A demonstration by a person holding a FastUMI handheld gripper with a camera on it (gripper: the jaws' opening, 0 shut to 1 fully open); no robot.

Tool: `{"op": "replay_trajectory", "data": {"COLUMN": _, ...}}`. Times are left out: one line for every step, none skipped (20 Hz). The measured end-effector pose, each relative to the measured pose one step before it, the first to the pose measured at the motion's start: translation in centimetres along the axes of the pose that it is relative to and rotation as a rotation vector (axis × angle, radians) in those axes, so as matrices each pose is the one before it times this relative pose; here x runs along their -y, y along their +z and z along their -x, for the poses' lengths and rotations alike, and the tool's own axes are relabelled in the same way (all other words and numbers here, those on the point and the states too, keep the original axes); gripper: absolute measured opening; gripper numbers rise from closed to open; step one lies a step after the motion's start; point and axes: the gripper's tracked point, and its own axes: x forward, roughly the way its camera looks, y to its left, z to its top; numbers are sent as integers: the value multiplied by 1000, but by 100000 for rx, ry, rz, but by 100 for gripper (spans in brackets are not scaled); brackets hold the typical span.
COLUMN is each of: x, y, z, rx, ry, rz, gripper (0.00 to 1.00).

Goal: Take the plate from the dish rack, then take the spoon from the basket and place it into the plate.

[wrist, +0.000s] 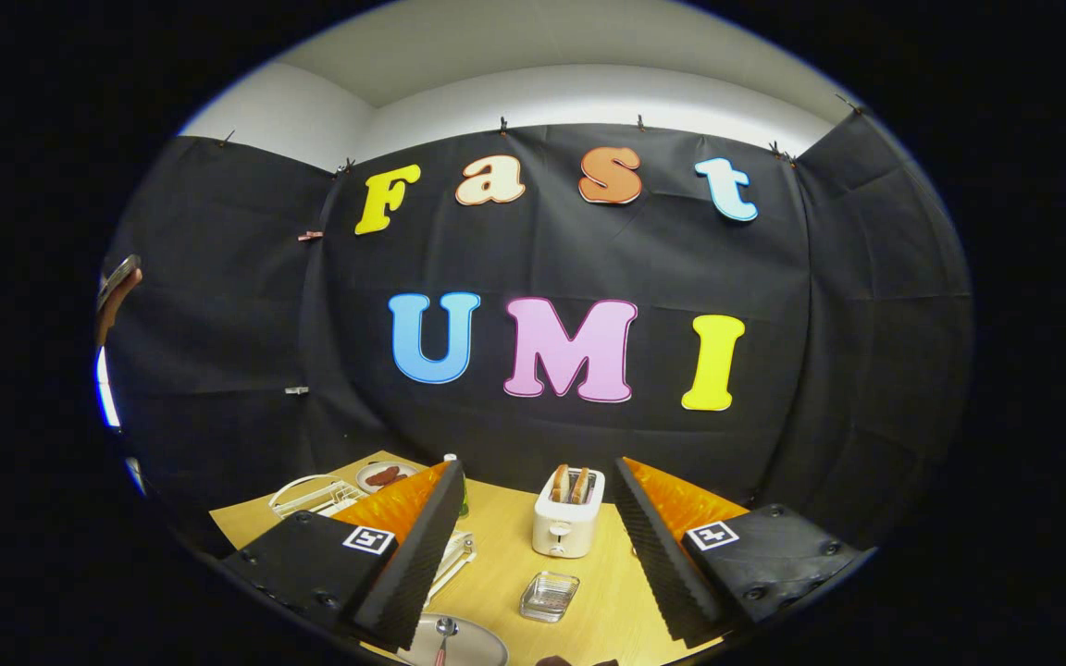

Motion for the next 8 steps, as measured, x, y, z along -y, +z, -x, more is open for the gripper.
{"op": "replay_trajectory", "data": {"x": 18, "y": 62, "z": 77, "rx": 220, "ry": 132, "rz": -297, "gripper": 98}}
{"op": "replay_trajectory", "data": {"x": 137, "y": -49, "z": 67, "rx": 104, "ry": -170, "rz": -369, "gripper": 98}}
{"op": "replay_trajectory", "data": {"x": 40, "y": -80, "z": 64, "rx": -235, "ry": -82, "rz": -300, "gripper": 98}}
{"op": "replay_trajectory", "data": {"x": 38, "y": -76, "z": 89, "rx": -49, "ry": -103, "rz": -235, "gripper": 98}}
{"op": "replay_trajectory", "data": {"x": -25, "y": -58, "z": 54, "rx": -86, "ry": -6, "rz": -149, "gripper": 98}}
{"op": "replay_trajectory", "data": {"x": -105, "y": 64, "z": 54, "rx": 126, "ry": 115, "rz": -5, "gripper": 98}}
{"op": "replay_trajectory", "data": {"x": -29, "y": 14, "z": 7, "rx": 161, "ry": -154, "rz": 63, "gripper": 98}}
{"op": "replay_trajectory", "data": {"x": -7, "y": 33, "z": 70, "rx": 298, "ry": -30, "rz": 25, "gripper": 98}}
